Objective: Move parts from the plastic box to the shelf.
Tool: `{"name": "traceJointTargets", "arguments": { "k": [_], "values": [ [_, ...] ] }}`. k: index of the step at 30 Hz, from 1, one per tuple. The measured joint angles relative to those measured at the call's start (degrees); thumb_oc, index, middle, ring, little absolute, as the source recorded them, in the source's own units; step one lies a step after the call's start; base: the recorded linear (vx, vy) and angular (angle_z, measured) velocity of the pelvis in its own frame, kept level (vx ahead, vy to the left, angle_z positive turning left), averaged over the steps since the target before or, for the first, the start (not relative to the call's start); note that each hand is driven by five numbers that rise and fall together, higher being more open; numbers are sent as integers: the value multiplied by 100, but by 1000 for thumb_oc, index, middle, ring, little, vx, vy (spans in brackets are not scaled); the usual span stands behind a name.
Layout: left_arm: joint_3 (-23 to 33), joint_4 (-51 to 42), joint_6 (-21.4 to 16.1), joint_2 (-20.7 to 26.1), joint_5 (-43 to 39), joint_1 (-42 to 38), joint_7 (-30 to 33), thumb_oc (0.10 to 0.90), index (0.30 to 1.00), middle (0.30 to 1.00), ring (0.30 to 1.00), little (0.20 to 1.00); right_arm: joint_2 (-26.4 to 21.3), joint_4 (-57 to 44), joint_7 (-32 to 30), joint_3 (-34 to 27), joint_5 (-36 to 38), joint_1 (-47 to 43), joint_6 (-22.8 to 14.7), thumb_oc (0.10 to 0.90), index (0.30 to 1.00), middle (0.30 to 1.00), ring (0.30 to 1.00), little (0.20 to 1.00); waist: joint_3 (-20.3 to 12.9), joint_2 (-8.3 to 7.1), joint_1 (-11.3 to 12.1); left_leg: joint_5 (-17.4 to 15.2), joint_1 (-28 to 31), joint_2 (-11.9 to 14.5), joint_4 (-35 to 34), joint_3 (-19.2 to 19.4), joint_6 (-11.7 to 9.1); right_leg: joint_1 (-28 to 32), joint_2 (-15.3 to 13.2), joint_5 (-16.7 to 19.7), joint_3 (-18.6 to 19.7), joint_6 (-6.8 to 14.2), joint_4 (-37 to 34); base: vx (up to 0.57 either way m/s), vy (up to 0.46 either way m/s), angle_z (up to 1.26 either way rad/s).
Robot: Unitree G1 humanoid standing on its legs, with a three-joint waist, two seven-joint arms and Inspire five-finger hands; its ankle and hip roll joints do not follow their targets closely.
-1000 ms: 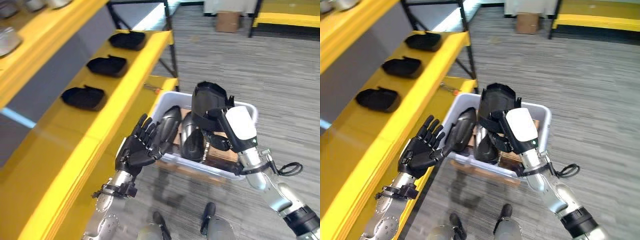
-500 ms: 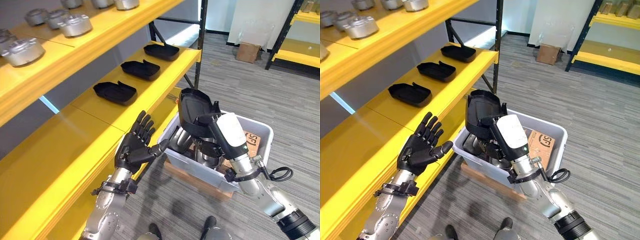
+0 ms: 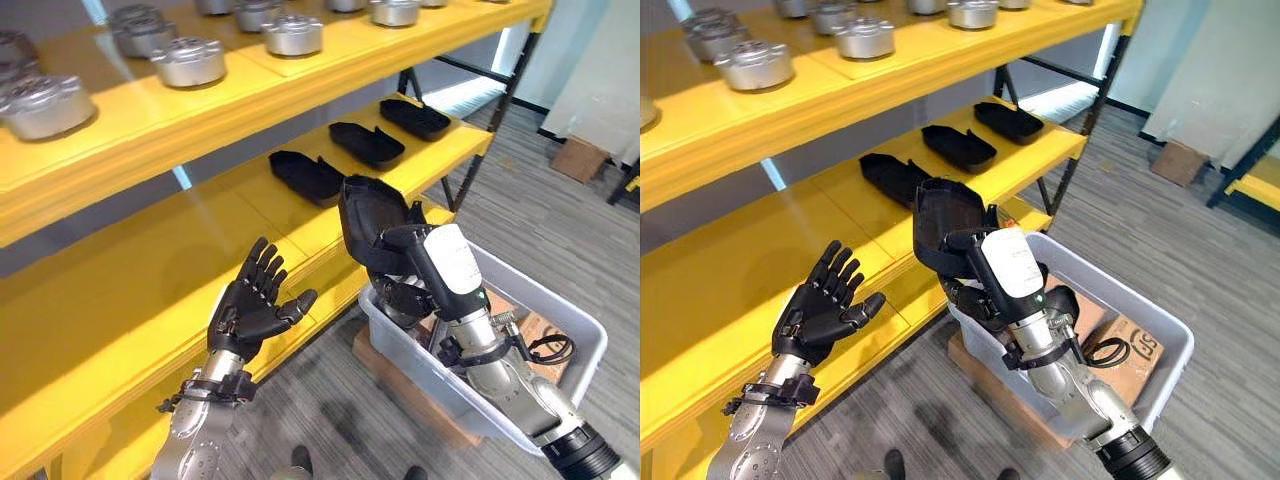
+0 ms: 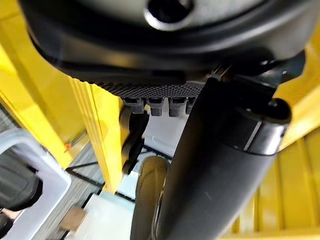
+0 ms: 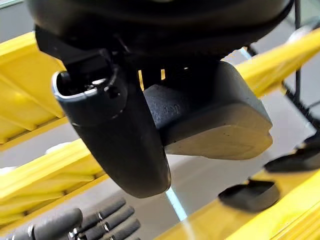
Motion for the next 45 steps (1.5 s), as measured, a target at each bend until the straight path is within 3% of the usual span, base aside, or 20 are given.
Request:
{"name": "traceJointTargets", "arguments": {
  "k": [1, 2, 4, 5, 6, 7, 8, 9, 14, 21, 30, 33, 34, 35, 36, 37, 38, 39, 41, 45],
  "values": [
    [-123, 11, 58, -12, -6, -120, -64, 900, 1000, 1000, 1000, 1000, -37, 9, 0, -20, -4, 59, 128, 400, 300, 300, 300, 300, 48, 81, -17, 5, 16, 11, -19, -368, 63, -295, -7, -370, 512, -5, 589, 80, -160, 145],
    [-220, -18, 69, 83, -9, -126, -207, 900, 1000, 1000, 1000, 1000, -15, -1, -4, -65, -6, 203, 169, 400, 300, 300, 300, 300, 41, 127, -143, 17, -52, 33, -23, -784, 58, -266, 244, -797, 1345, 149, 540, 76, -155, 155],
    [-220, -31, 68, 278, -15, -127, -385, 900, 1000, 1000, 1000, 1000, -23, -3, 16, -53, -10, 282, 161, 400, 300, 300, 300, 300, 54, 103, -142, 18, -217, -12, -26, -1118, 91, -318, 588, -864, 2270, 190, -136, 36, -116, 147],
    [-196, -35, 78, 430, -15, -145, -386, 900, 1000, 1000, 1000, 1000, 0, -22, 17, -61, -9, 280, 143, 400, 300, 300, 300, 300, 60, 28, -154, 9, -308, -43, -55, -1066, 78, -435, 665, -875, 2288, 132, -404, 18, -162, 128],
    [-135, -33, 87, 588, -14, -145, -393, 900, 1000, 1000, 1000, 1000, 62, -19, 22, -67, -8, 270, 134, 400, 300, 300, 300, 300, 110, -194, -178, -46, -323, -213, -27, -919, 77, -537, 568, -695, 2364, 21, -413, 11, -216, 147],
    [-133, 29, 122, 539, -13, -140, -389, 900, 1000, 1000, 1000, 1000, 42, -2, 34, -115, -7, 305, 127, 400, 300, 300, 300, 300, 151, -253, -319, -196, -618, -316, 613, -841, 245, -424, 445, -574, 2349, 157, -417, 18, -207, 119],
    [-162, 38, 151, 420, -13, -49, -385, 900, 1000, 1000, 1000, 1000, -104, -15, 55, -129, -4, 350, 119, 400, 300, 300, 300, 300, 123, -130, -258, -534, -835, -268, 1340, -812, 192, -365, 505, -557, 2373, 187, -459, 23, -164, 66],
    [-124, -86, 144, 366, -15, 172, -373, 900, 1000, 1000, 1000, 1000, -234, -43, 110, -126, 6, 362, 19, 400, 300, 300, 300, 300, 95, -28, -183, -636, -679, -196, 1026, -799, -133, -273, 557, -456, 2387, 212, -593, 31, -141, 5],
    [5, -301, 144, 464, -221, 297, -311, 900, 1000, 1000, 1000, 1000, -322, -127, 407, -40, 101, 216, -279, 400, 300, 300, 300, 300, 85, -34, -161, 12, -151, -181, -59, -943, -173, 53, 613, -185, 2144, 188, -1072, 13, -127, 14],
    [34, -539, 145, 430, -234, 358, -195, 900, 1000, 1000, 1000, 1000, -460, -119, 461, 230, 90, -353, -273, 400, 300, 300, 300, 300, 87, -5, -84, 50, 6, -37, -56, -1073, -289, 315, 768, -314, 1878, 114, -1077, 0, -116, 16],
    [154, -544, 146, 389, -235, 680, -197, 900, 1000, 1000, 1000, 1000, -447, -81, 502, 494, 39, -838, -228, 400, 300, 300, 300, 300, 89, 159, 371, 15, 5, 44, -57, -1317, -355, 445, 884, -378, 1624, 14, -1072, 10, -126, 13],
    [165, -508, 146, 364, -235, 758, -233, 900, 1000, 1000, 1000, 1000, -441, 172, 562, 710, -167, -943, -161, 400, 300, 300, 300, 300, 93, 177, 373, 41, -29, 13, -80, -1463, -355, 560, 910, -425, 1376, -26, -1032, -12, -15, 39],
    [165, -500, 146, 342, -235, 757, -239, 900, 1000, 1000, 1000, 1000, -449, 192, 605, 710, -220, -943, -111, 400, 300, 300, 300, 300, 90, 184, 369, 45, -52, 25, -81, -1412, -331, 578, 907, -437, 1299, -36, -1031, -43, 76, 68],
    [155, -397, 152, 304, -248, 678, -371, 900, 1000, 1000, 1000, 1000, -492, 220, 630, 708, -265, -925, -32, 400, 300, 300, 300, 300, 99, 185, 291, -99, -139, 65, -85, -932, -119, 673, 856, -442, 1063, -51, -1022, -41, 142, 145],
    [46, -102, 179, 264, -288, 411, -582, 900, 1000, 1000, 1000, 1000, -698, 288, 685, 698, -377, -897, 95, 400, 300, 300, 300, 300, 109, 111, 86, -422, -94, 199, -57, 259, 195, 753, 572, -526, 611, -132, -902, -12, 201, 154],
    [5, -78, 178, 260, -362, 391, -657, 900, 1000, 1000, 1000, 1000, -806, 340, 687, 687, -433, -904, 128, 400, 300, 300, 300, 300, 108, 134, 29, -435, -92, 223, -50, 516, 248, 755, 496, -634, 564, -53, -782, 73, 324, 137],
    [-69, -26, 175, 237, -447, 372, -752, 900, 1000, 1000, 1000, 1000, -935, 563, 687, 680, -473, -907, 126, 400, 300, 300, 300, 300, 129, 263, 11, -49, -104, 243, 101, 457, 173, 758, 456, -852, 540, 17, -472, 114, 299, 41],
    [-86, -9, 172, 245, -447, 373, -766, 900, 1000, 1000, 1000, 1000, -893, 713, 685, 680, -472, -906, 134, 400, 300, 300, 300, 300, 132, 254, 13, 121, -73, 204, 146, 317, -47, 758, 445, -1017, 625, 50, -321, 148, 301, 19],
    [-96, 84, 172, 242, -446, 231, -766, 900, 1000, 1000, 1000, 1000, -866, 859, 681, 677, -473, -906, 131, 400, 300, 300, 300, 300, 160, 152, -14, 89, -90, 52, 112, 309, -118, 704, 302, -1131, 670, 51, -221, 170, 262, 10],
    [-88, 193, 193, 272, -441, 13, -766, 900, 1000, 1000, 1000, 1000, -803, 873, 682, 617, -470, -726, 207, 400, 300, 300, 300, 300, 221, 51, -16, 124, 59, -194, -39, 293, 11, 879, 108, -1022, 660, 188, -328, 178, 274, 14]
  ]
}}
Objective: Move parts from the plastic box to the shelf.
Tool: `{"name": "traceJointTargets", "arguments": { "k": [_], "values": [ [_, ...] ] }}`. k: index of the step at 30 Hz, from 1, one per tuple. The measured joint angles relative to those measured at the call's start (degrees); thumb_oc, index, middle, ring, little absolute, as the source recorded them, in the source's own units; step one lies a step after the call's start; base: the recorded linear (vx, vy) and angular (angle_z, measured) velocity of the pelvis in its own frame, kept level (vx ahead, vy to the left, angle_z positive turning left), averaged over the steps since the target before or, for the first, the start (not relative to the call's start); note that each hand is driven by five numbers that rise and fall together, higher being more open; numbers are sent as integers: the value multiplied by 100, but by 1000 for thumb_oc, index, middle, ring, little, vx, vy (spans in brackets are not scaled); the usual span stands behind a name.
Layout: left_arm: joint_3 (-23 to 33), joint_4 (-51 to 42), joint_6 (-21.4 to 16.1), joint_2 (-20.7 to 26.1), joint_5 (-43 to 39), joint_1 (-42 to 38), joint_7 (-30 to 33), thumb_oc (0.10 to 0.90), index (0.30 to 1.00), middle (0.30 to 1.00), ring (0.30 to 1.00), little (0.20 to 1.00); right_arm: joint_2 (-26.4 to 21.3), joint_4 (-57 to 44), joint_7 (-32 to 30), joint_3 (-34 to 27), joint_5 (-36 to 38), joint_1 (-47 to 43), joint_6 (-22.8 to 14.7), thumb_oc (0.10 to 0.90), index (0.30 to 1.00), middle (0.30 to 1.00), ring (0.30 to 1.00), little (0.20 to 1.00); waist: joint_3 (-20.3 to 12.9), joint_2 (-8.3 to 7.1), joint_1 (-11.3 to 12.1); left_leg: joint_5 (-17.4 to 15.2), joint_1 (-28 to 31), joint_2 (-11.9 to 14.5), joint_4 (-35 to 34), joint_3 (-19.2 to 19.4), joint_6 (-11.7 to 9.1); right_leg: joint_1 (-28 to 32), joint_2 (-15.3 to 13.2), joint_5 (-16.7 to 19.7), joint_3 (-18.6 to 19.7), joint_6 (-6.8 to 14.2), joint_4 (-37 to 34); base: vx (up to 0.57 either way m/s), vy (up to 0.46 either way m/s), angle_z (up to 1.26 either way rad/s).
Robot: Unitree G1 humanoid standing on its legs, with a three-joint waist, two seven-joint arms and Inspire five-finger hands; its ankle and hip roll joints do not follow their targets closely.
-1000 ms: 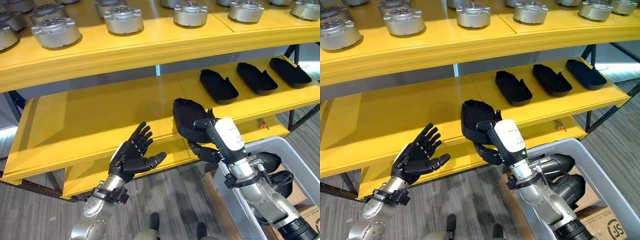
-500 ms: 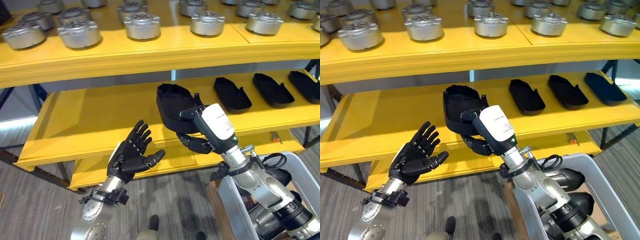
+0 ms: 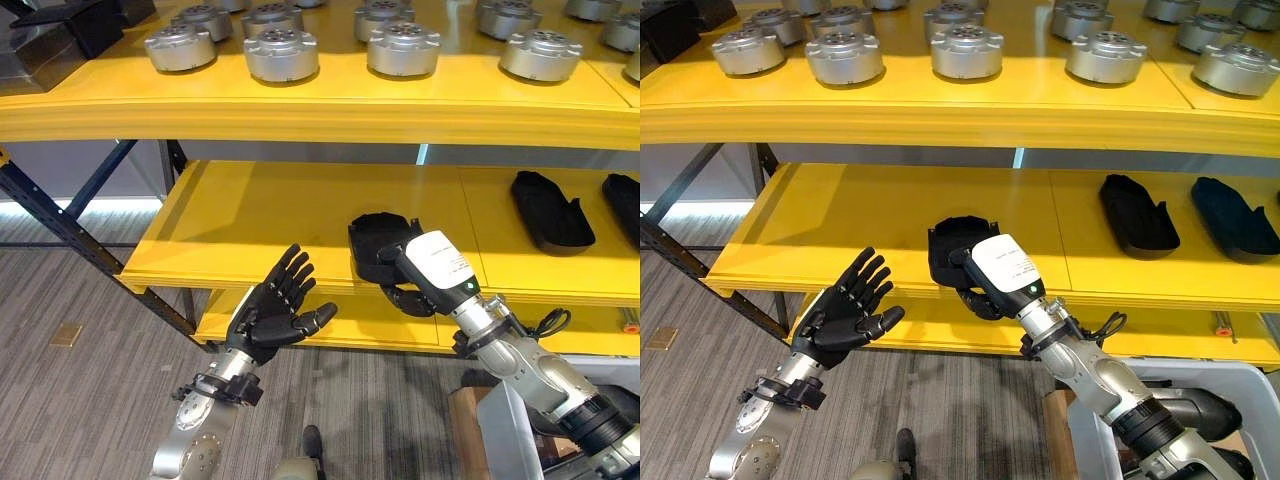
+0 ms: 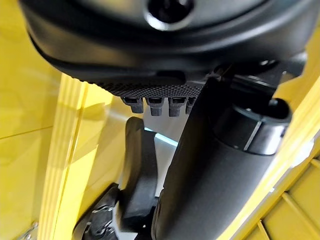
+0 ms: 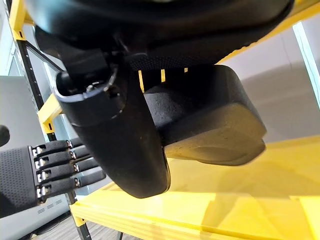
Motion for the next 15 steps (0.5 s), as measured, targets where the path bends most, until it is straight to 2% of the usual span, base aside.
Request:
{"name": "traceJointTargets", "arguments": {
  "k": [4, 9, 10, 11, 12, 15],
  "values": [
    [64, 0, 45, 47, 0, 7, -96, 900, 1000, 1000, 1000, 1000, 313, 162, -11, -176, -7, 148, 69, 400, 300, 300, 300, 300, 10, -78, -75, -55, 96, -113, -16, -14, 31, 88, -96, 2, 3, 0, -10, 94, 165, 2],
    [134, -2, 312, 178, -3, -14, -291, 900, 1000, 1000, 1000, 1000, 422, 177, -85, -270, -146, 218, 380, 400, 300, 300, 300, 300, 16, -241, -120, -78, 25, -122, -17, -13, 0, -5, -83, 36, -3, 30, 61, 29, 73, 2],
    [0, -5, 468, 184, 5, -78, -376, 900, 1000, 1000, 1000, 1000, 418, 388, -252, -336, -228, 249, 482, 400, 300, 300, 300, 300, 53, -128, -277, -61, 36, 56, -47, -257, 53, -449, -20, -56, 138, 53, 982, -9, -191, 27],
    [-85, -16, 481, 218, 8, -108, -456, 900, 1000, 1000, 1000, 1000, 355, 403, -257, -391, -238, 318, 548, 400, 300, 300, 300, 300, 73, -82, -313, -60, 46, 119, -32, -319, 52, -697, -16, -297, 458, 38, 1292, -29, -417, 34],
    [-98, -57, 479, 297, 1, -187, -488, 900, 1000, 1000, 1000, 1000, 239, 382, -280, -470, -241, 353, 566, 400, 300, 300, 300, 300, 68, -122, -305, -64, -3, 140, -47, -342, 31, -962, -20, -206, 1091, 150, 466, -32, -417, 17],
    [52, -65, 477, 358, -4, -325, -418, 900, 1000, 1000, 1000, 1000, 236, 355, -303, -473, -238, 300, 577, 400, 300, 300, 300, 300, 76, -146, -320, -62, -137, 223, -49, -359, 7, -1392, -5, 251, 1159, 85, -118, 17, -345, 23]
  ]
}}
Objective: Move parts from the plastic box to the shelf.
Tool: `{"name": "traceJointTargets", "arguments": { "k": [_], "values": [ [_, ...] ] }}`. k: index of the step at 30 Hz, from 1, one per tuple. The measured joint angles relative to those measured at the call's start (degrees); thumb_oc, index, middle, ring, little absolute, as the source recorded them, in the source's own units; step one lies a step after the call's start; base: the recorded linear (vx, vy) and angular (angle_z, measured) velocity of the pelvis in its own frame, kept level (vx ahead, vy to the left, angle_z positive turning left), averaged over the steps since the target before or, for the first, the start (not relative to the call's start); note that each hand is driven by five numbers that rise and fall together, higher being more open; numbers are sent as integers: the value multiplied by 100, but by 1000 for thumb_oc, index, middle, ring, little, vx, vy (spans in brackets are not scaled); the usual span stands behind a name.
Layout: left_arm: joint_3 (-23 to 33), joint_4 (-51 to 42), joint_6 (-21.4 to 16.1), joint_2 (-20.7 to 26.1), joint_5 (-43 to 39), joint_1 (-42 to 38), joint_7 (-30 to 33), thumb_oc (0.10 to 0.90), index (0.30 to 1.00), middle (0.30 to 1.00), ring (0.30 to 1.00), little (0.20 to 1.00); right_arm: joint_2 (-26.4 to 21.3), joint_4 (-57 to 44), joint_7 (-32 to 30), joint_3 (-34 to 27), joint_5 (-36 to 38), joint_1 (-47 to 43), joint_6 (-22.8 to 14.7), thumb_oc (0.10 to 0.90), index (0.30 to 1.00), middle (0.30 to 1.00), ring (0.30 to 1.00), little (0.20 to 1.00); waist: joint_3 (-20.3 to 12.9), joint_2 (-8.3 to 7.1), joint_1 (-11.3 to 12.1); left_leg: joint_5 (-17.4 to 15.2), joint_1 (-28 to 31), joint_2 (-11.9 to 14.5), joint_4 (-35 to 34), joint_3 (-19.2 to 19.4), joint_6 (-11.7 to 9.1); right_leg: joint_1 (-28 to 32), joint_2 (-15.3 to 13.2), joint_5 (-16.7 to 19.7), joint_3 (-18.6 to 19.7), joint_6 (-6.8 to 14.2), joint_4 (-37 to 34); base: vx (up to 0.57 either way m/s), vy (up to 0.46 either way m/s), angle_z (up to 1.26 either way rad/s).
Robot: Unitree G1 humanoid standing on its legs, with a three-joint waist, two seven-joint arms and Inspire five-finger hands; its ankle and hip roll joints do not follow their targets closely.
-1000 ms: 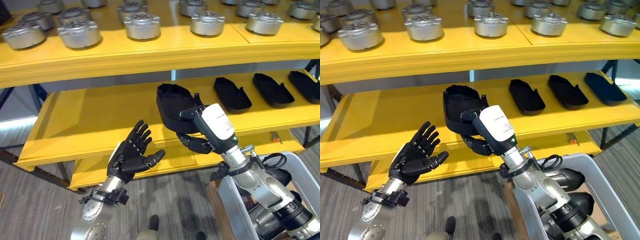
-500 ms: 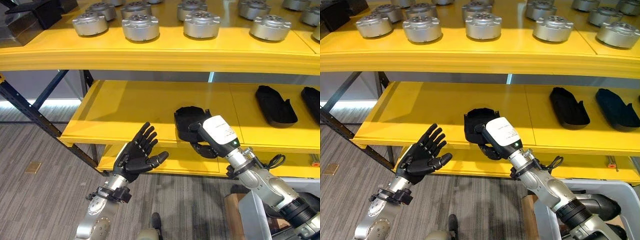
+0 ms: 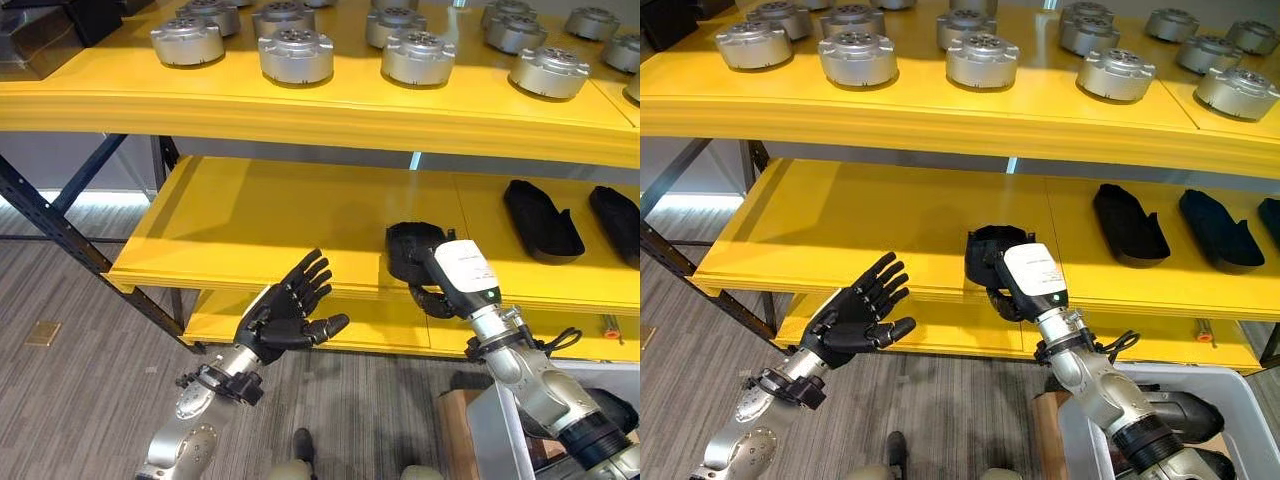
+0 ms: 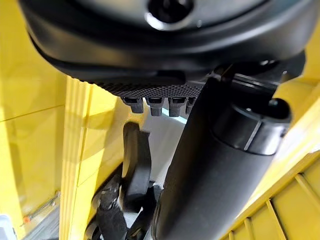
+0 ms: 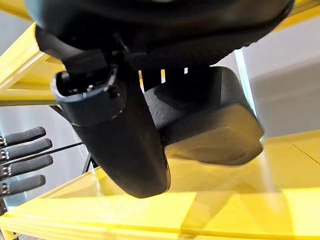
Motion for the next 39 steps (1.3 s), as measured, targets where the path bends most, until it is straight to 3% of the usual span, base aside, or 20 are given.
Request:
{"name": "traceJointTargets", "arguments": {
  "k": [2, 4, 6, 7, 12, 15, 22, 24, 25, 29, 39],
  "values": [
    [83, -85, 0, -21, -24, 92, 133, 900, 1000, 1000, 1000, 1000, -11, 0, 1, -19, 4, 17, -2, 400, 300, 300, 300, 300, -1, -26, -64, -9, 29, 123, 0, -49, -133, -6, 146, 217, -64, -89, 40, -31, -221, 47],
    [85, -245, 0, -83, -192, 312, 227, 900, 1000, 1000, 1000, 1000, -59, 1, 33, -51, 20, 4, -6, 400, 300, 300, 300, 300, 1, -14, -51, -225, 8, 418, 26, -46, -385, 23, 339, 397, -187, -124, -25, -98, -148, 34],
    [-33, -241, 1, -179, -234, 293, 233, 900, 1000, 1000, 1000, 1000, -133, 32, 68, -75, 20, -114, -1, 400, 300, 300, 300, 300, 11, -26, -24, -293, -40, 552, 30, 2, -370, 8, 426, 588, -294, -231, -148, -55, -103, -5],
    [-207, -241, 27, -187, -232, 216, 217, 900, 1000, 1000, 1000, 1000, -227, 74, 69, -107, 21, -224, 2, 400, 300, 300, 300, 300, 40, 109, -53, -255, -32, 738, 32, 32, -389, 45, 605, 740, -308, -266, -271, -22, -81, -21],
    [-302, -241, 146, -219, -229, 163, 209, 900, 1000, 1000, 1000, 1000, -413, 317, 129, -126, 22, -468, 108, 400, 300, 300, 300, 300, 131, 262, -115, 11, 86, 943, 30, -8, -555, 282, 828, 943, -369, -346, -590, -6, -36, -12],
    [-296, -243, 153, -215, -230, 73, 211, 900, 1000, 1000, 1000, 1000, -493, 530, 182, -121, 15, -676, 137, 400, 300, 300, 300, 300, 181, 372, -106, 73, 100, 938, 33, -21, -714, 324, 842, 927, -400, -341, -584, -5, -15, 4],
    [-294, -236, 230, -165, -242, -210, 369, 900, 1000, 1000, 1000, 1000, -493, 850, 320, -57, 2, -1415, 275, 400, 300, 300, 300, 300, 398, 491, -30, 77, 69, 871, 35, -132, -759, 372, 808, 857, -511, -302, -583, -112, -60, 9],
    [-374, -242, 209, -115, -244, -557, 366, 900, 1000, 1000, 1000, 1000, -590, 1290, 314, 58, 4, -1994, 322, 400, 300, 300, 300, 300, 620, 578, 45, 159, -203, 880, 34, -184, -872, 63, 810, 874, -507, -301, -507, -321, -53, 5],
    [-422, -240, 209, -113, -245, -902, 364, 900, 1000, 1000, 1000, 1000, -615, 1613, 309, 78, 17, -2524, 397, 400, 300, 300, 300, 300, 887, 668, 63, 231, -511, 856, 35, -251, -793, -244, 801, 922, -506, -294, -414, -234, -49, 10],
    [-656, -233, 196, -110, -246, -1437, 402, 900, 1000, 1000, 1000, 1000, -674, 1978, 262, 383, 16, -3340, 493, 400, 300, 300, 300, 300, 1501, 776, 134, 399, -942, 818, 35, -270, -731, -779, 762, 1017, -497, -292, -198, -173, -34, 1],
    [-811, -161, 118, 108, -246, -1617, 484, 900, 1000, 1000, 1000, 1000, -742, 2101, -120, 630, 17, -3563, 505, 400, 300, 300, 300, 300, 1580, 825, 194, 445, -1123, 736, 37, -271, -748, -973, 692, 1014, -451, -272, -165, -66, -16, 1]
  ]
}}
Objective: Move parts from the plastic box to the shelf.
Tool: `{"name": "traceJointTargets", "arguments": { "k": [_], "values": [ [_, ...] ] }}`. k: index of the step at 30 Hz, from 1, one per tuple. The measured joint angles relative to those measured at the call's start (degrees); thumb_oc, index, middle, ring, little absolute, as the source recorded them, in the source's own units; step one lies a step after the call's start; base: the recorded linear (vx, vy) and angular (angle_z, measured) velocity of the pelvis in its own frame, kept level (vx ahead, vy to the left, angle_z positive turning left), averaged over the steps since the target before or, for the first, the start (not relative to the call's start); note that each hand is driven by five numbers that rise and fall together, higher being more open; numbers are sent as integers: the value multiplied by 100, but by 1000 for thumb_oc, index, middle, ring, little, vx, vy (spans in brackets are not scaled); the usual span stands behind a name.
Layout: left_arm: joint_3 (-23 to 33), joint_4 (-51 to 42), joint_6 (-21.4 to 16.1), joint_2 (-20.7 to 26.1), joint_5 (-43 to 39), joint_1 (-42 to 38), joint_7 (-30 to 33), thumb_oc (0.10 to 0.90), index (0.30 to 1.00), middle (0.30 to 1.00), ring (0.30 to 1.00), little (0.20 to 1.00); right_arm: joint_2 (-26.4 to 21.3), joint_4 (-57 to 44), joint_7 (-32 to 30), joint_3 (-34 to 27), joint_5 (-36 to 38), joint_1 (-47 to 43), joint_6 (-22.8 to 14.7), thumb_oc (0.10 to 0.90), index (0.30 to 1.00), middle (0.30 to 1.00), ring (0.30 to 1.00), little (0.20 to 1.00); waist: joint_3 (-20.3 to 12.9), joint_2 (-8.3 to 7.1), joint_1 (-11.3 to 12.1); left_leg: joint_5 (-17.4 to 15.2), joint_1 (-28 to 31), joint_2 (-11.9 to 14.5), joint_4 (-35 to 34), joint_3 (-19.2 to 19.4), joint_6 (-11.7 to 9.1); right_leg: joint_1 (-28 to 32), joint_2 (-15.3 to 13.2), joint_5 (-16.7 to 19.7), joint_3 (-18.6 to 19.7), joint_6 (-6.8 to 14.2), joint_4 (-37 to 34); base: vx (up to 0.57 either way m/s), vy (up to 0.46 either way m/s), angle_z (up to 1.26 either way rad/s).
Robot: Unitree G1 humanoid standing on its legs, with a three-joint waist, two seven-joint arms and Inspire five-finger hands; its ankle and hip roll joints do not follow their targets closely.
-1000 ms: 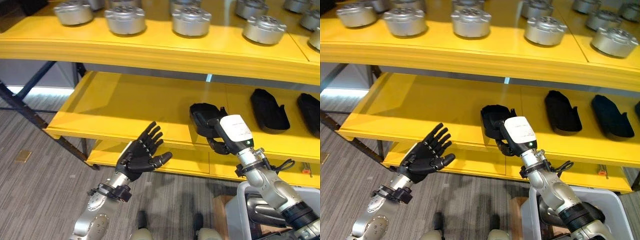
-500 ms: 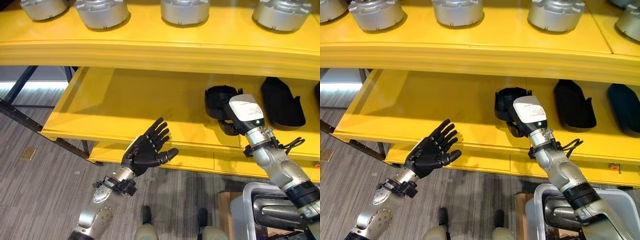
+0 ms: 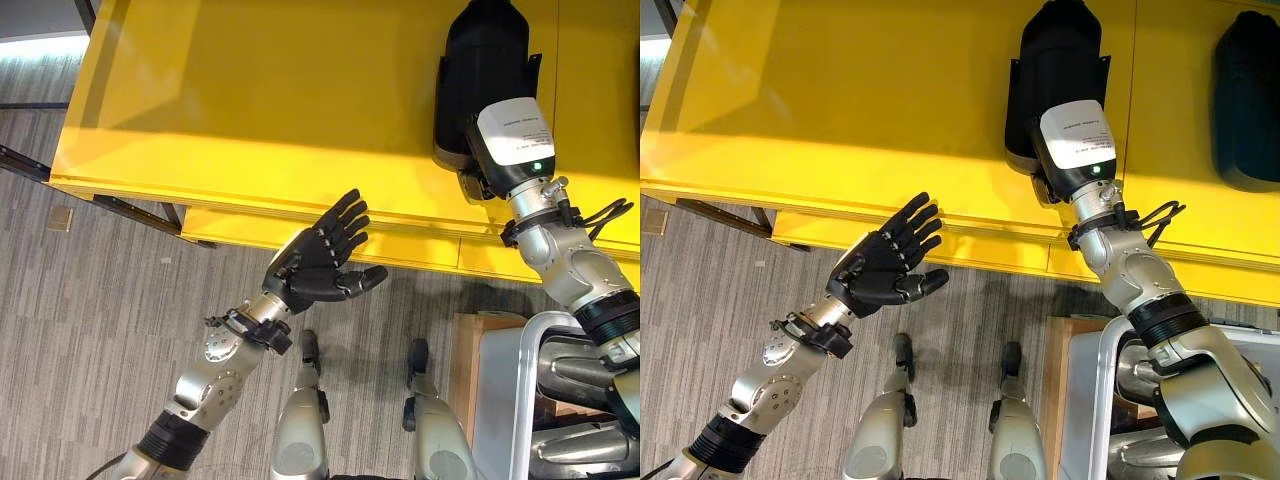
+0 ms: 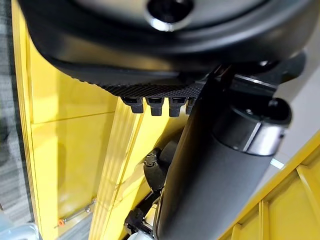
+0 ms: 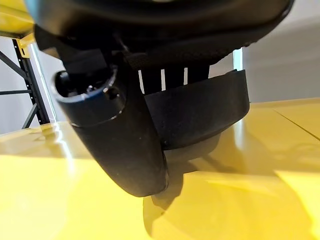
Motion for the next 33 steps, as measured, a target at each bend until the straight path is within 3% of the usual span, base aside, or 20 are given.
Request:
{"name": "traceJointTargets", "arguments": {
  "k": [33],
  "values": [
    [-29, 1, 0, -2, 9, 49, -177, 900, 1000, 1000, 1000, 1000, 77, 1312, -322, 529, 233, -671, 160, 400, 300, 300, 300, 300, -1, -2, 202, -29, 72, -56, -1, -178, 47, 256, -35, 26, -147, 11, -134, 6, -29, 2]
  ]
}}
